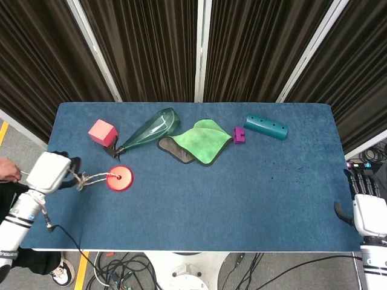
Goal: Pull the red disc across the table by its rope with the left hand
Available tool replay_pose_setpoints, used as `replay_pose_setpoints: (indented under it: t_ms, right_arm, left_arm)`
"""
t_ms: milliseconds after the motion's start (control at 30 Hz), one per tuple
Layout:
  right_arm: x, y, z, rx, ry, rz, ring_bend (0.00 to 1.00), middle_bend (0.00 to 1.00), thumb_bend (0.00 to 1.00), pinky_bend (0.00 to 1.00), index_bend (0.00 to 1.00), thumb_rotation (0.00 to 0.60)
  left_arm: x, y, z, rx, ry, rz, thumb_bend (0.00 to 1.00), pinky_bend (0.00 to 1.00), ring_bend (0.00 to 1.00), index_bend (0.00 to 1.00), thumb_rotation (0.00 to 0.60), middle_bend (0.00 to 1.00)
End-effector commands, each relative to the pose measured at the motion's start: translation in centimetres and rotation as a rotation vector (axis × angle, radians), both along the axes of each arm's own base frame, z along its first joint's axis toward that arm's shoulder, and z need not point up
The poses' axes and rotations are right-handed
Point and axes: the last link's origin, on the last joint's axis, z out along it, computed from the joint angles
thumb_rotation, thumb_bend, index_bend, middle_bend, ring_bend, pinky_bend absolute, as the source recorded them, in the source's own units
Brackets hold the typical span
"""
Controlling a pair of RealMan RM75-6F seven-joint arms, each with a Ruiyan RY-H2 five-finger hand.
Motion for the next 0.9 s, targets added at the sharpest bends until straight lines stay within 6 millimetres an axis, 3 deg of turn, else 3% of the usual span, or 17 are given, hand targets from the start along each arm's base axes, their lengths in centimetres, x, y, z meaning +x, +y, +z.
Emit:
replay_pose_setpoints:
  t_ms: [33,200,400,533,733,900]
  right_arm:
    - [-0.1,0.0,0.0,-0.001,0.001,-0.003,0.00,0.00,0.28,0.00,0.00,0.600]
    - [-0.2,0.0,0.1,-0.001,-0.003,-0.011,0.00,0.00,0.28,0.00,0.00,0.600]
    - [-0.3,0.1,0.0,-0.001,-0.009,-0.008,0.00,0.00,0.28,0.00,0.00,0.600]
    - [0.1,0.5,0.1,-0.007,-0.006,0.010,0.00,0.00,0.28,0.00,0.00,0.600]
    - [1.0,1.1,-0.1,0.003,0.008,0.046,0.00,0.00,0.27,0.00,0.00,0.600]
    - [1.3,1.4,-0.4,0.022,0.010,0.048,0.00,0.00,0.26,0.00,0.00,0.600]
  left_arm:
    - [0.9,-0.2,-2.0,-0.125,0.031,0.000,0.16,0.28,0.03,0.10,0.600,0.03]
    - [1.9,1.2,-2.8,-0.098,0.071,-0.046,0.15,0.20,0.00,0.08,0.600,0.00]
    - [1.1,0.5,-1.5,-0.066,0.069,0.007,0.15,0.19,0.00,0.08,0.600,0.00]
    - [-0.8,-2.2,-0.5,0.027,0.061,0.075,0.15,0.19,0.00,0.09,0.600,0.01]
    - [-4.3,-7.6,-0.6,0.222,0.023,0.205,0.15,0.19,0.00,0.09,0.600,0.04]
    - [-6.3,-10.6,-0.2,0.313,-0.006,0.282,0.15,0.19,0.00,0.09,0.600,0.04]
